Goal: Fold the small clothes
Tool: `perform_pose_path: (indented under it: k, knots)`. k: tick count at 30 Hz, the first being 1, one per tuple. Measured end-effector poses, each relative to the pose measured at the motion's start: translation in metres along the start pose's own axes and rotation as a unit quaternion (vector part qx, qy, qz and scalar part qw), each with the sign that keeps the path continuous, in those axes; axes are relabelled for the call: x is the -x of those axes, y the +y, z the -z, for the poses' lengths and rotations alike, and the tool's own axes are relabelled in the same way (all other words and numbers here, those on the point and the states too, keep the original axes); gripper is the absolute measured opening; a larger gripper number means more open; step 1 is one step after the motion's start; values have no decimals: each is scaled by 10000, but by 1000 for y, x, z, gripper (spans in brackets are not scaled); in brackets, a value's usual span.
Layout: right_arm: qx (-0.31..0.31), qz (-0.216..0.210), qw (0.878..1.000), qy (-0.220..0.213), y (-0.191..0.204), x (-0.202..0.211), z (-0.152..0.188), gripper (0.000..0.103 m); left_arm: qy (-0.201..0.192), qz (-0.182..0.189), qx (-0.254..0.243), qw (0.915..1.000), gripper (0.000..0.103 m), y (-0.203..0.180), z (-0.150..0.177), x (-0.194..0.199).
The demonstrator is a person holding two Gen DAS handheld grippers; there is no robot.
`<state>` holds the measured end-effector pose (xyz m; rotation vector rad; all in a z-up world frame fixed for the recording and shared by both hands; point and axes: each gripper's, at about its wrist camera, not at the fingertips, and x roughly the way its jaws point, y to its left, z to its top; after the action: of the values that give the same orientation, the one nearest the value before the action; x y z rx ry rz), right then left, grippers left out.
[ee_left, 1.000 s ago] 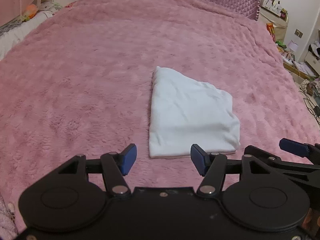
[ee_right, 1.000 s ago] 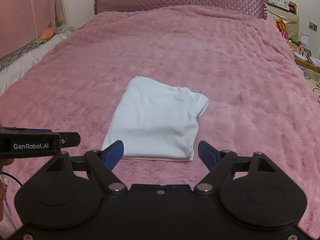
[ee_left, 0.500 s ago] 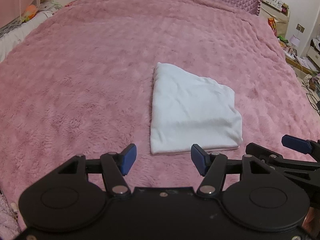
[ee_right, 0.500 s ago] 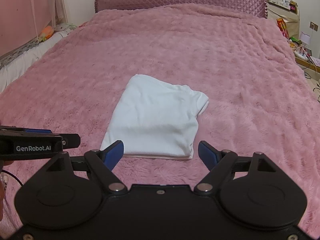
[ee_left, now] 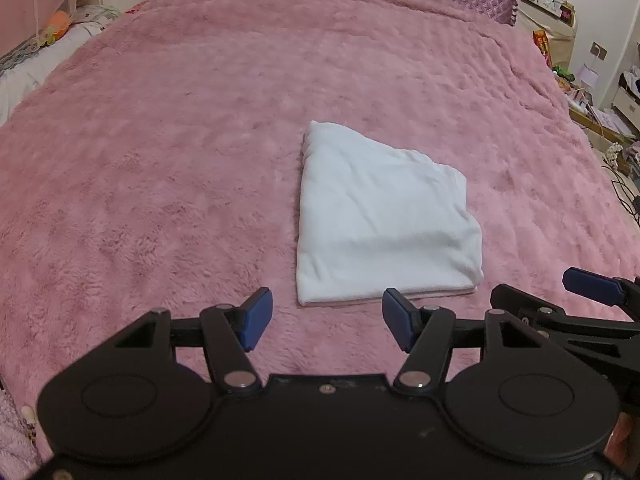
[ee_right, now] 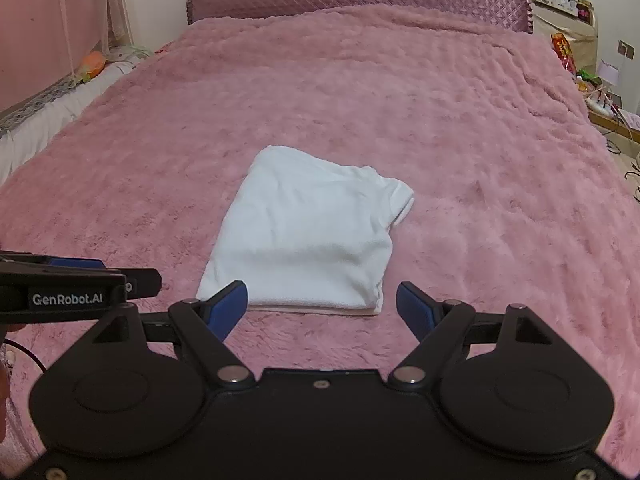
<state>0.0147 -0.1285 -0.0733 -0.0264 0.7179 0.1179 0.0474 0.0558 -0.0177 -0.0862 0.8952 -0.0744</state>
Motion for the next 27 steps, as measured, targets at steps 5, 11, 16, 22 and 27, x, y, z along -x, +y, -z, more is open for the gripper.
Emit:
perform_pose_path:
  k: [5, 11, 16, 22, 27]
  knots:
    - [-6, 4, 10000, 14, 0, -1, 2, 83, 7, -5, -6, 10000, 65, -1, 0, 1]
    - [-6, 8, 10000, 20, -1, -1, 2, 83, 27, -18, -19, 10000, 65, -1, 1, 0]
    - [0, 4, 10000, 22, -1, -1, 2, 83, 32, -32, -44, 10000, 65, -1, 1, -1]
    - [-4, -2, 10000, 18, -1, -1, 2, 83, 30, -82, -62, 9999, 65, -2, 1, 0]
    - [-3, 7, 10000, 25, -1, -1, 2, 83, 1, -128, -80, 9999, 65, -3, 2, 0]
